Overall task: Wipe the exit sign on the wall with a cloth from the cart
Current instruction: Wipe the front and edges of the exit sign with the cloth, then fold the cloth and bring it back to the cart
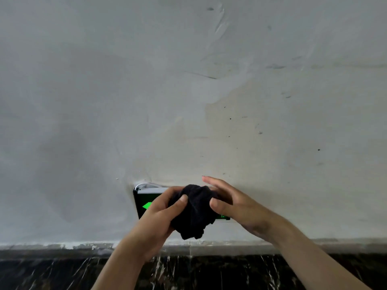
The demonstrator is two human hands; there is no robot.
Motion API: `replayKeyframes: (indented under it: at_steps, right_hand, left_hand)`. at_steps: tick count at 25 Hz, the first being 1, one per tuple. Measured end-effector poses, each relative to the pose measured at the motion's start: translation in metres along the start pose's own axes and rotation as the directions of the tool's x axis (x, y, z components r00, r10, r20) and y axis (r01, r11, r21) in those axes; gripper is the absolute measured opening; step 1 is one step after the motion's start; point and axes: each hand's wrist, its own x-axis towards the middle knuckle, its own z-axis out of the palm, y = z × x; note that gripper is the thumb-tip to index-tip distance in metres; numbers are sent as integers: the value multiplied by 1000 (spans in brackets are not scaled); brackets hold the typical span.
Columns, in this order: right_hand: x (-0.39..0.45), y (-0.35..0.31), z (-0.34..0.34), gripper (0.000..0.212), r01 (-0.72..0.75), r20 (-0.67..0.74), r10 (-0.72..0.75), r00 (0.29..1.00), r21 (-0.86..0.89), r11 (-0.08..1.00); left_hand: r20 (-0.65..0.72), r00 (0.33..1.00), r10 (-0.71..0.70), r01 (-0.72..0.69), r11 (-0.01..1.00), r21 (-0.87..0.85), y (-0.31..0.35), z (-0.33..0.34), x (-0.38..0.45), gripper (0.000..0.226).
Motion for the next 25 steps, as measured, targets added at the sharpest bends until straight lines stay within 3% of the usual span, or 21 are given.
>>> replayKeyframes:
  at_steps: [4,9,11,14,25]
  right_hand:
    - [-3,-13,1,36,-38,-194,47,980,52,998]
    - [-14,-72,3,17,-140,-299,218,929,261,955]
    - [-20,-109,0,13,-163,-310,282,908,357,920]
    - [-31,-167,-2,10,-190,-320,330,888,397,898]
    - [-106,-389,-10,14,-227,-275,341,899,372,900]
  left_hand:
    - [-27,999,-39,40,999,32,17,12,0,25]
    - [-31,974,-223,217,966,-140,66,19,-9,34]
    - [46,949,-312,314,921,-231,95,23,-20,45]
    - [92,917,-387,398,895,-200,142,36,-39,56]
    - [-111,903,-415,383,895,-230,366,89,-130,47]
